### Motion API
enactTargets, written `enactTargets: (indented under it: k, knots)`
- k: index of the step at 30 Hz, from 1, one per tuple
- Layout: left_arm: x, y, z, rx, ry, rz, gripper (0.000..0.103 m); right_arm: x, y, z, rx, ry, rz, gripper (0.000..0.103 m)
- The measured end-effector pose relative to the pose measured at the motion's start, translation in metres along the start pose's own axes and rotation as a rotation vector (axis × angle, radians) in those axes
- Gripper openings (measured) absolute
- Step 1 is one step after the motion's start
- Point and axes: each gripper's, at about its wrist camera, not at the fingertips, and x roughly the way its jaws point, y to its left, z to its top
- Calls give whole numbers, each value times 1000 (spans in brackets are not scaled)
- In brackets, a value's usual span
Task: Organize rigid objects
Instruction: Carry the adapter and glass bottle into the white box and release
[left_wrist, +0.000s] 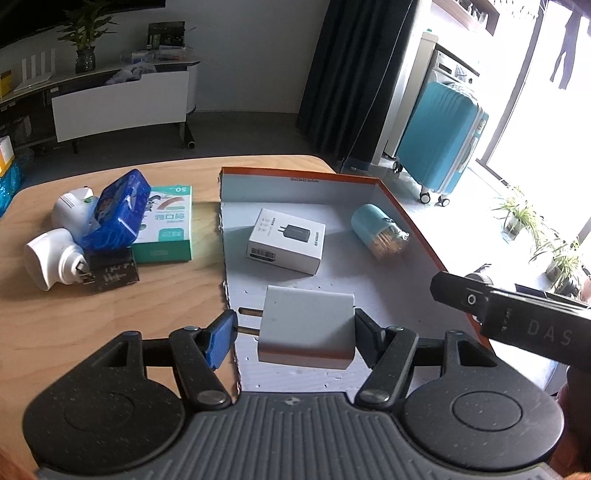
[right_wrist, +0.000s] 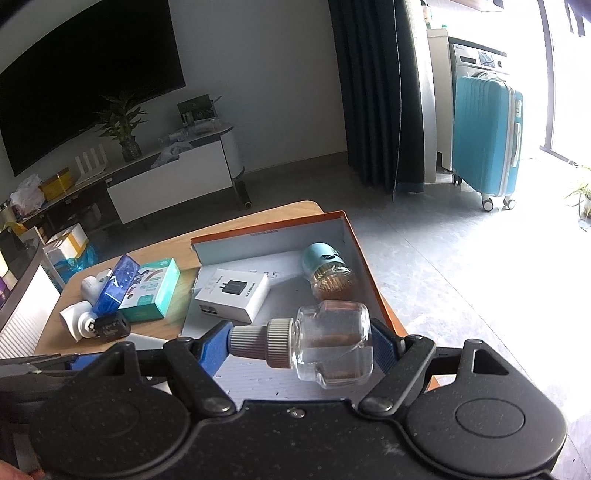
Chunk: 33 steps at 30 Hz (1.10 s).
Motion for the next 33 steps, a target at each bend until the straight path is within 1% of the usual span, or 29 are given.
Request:
enactTargets:
  k: [20,33]
  knots:
    - [23,-11,3,21,40,1,67,26,-7,7,-3,30,-8,92]
    - [36,-14,6,29,56,2,67,47,-6,12,-30,51,-18,92]
